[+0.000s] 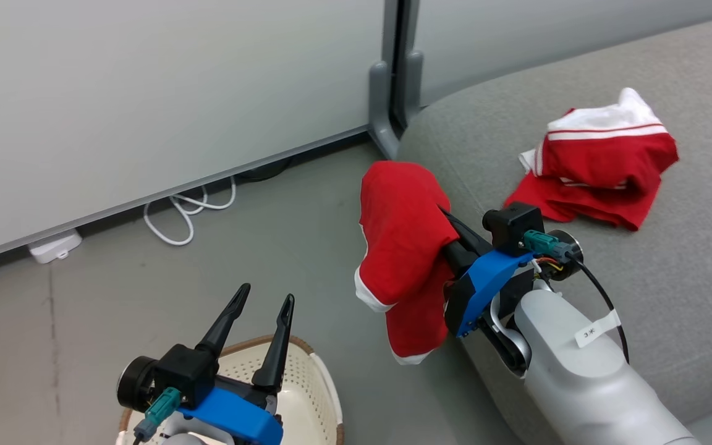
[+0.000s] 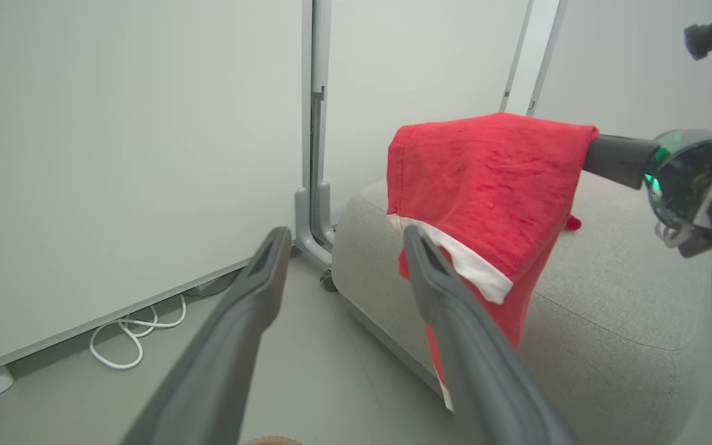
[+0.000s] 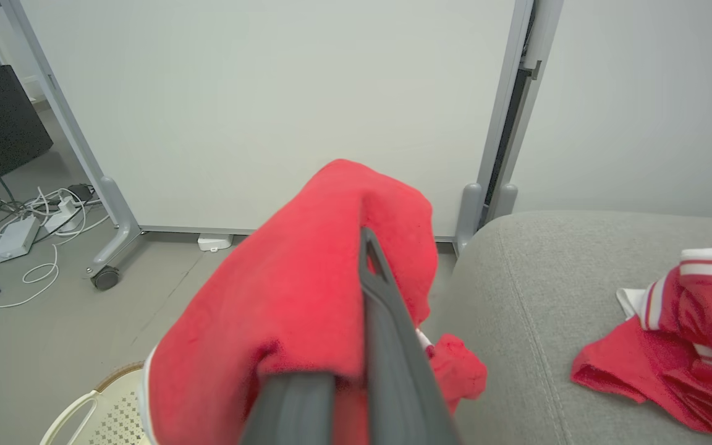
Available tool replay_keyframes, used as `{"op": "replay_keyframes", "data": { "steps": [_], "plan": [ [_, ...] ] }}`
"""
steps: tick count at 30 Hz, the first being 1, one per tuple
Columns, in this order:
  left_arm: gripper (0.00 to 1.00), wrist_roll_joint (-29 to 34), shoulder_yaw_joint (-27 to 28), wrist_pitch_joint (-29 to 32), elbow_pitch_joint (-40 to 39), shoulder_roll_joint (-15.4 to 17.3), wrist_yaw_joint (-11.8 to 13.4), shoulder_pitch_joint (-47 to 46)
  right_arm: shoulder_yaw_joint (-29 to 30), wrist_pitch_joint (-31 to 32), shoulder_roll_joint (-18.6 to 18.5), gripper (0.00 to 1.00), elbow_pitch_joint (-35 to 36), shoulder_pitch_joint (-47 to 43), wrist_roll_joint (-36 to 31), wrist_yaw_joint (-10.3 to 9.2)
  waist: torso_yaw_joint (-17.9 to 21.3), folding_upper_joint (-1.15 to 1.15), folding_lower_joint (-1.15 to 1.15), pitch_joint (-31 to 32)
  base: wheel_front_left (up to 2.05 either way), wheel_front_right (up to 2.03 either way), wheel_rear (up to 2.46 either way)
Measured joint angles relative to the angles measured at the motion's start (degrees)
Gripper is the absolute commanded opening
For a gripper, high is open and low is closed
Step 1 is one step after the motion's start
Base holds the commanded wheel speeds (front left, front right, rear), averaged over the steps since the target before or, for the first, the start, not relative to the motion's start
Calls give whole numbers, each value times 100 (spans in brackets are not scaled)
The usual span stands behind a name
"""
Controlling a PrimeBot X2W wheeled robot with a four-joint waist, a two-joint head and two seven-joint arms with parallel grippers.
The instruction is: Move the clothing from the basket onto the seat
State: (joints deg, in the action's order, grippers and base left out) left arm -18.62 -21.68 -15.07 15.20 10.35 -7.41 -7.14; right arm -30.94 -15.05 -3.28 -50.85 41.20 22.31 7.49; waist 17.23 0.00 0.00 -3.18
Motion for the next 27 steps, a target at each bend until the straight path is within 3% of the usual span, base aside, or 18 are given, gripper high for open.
{"op": "replay_keyframes", "data": {
  "steps": [14,27],
  "plan": [
    [100,47,-118,0,-16,70,-1,-51,163,0,4,0,214,-279,92,0,1305,0,0,-227,0,0,0],
    [100,-109,-526,0,186,238,-2,-530,837,0,-22,0,616,-621,-209,0,1502,0,0,-573,0,0,0]
  ]
}}
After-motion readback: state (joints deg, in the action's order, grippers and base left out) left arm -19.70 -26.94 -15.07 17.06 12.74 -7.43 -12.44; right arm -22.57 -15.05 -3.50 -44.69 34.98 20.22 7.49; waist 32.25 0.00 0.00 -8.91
